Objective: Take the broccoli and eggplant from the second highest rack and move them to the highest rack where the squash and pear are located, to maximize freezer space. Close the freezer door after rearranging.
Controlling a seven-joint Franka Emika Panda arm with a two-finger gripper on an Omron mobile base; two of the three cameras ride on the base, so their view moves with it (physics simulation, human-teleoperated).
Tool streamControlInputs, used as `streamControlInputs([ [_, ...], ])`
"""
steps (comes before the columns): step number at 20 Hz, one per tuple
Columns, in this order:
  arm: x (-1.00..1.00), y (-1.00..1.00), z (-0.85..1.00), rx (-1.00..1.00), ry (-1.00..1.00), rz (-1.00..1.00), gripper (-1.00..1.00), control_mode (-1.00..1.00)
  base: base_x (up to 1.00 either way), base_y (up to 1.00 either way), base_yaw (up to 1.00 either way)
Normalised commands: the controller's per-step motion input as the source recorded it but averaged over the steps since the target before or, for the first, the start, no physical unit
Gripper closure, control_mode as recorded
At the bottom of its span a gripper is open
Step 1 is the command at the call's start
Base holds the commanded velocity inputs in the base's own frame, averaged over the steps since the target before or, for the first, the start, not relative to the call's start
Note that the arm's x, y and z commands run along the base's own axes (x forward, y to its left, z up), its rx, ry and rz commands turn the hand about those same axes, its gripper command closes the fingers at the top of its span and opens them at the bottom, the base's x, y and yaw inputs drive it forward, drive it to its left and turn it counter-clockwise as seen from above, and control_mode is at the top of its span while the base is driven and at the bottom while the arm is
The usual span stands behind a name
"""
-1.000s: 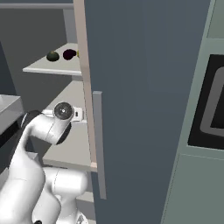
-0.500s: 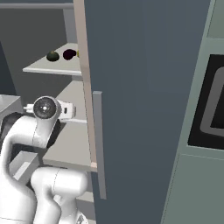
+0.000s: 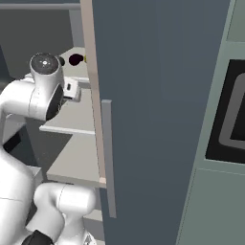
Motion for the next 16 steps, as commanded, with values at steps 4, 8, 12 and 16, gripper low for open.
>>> streamControlInputs([
  [4, 0.28, 0.03, 0.73, -0.01, 0.05, -0.02, 1.00, -1.00, 0.00, 0.00, 0.00],
  [8, 0.52, 0.20, 0.29, -0.03, 0.01, -0.02, 1.00, -1.00, 0.00, 0.00, 0.00],
  [12, 0.92, 0.35, -0.13, -0.08, 0.01, -0.07, 1.00, -1.00, 0.00, 0.00, 0.00],
  [16, 1.00, 0.32, -0.59, -0.13, 0.00, -0.10, 1.00, -1.00, 0.00, 0.00, 0.00],
])
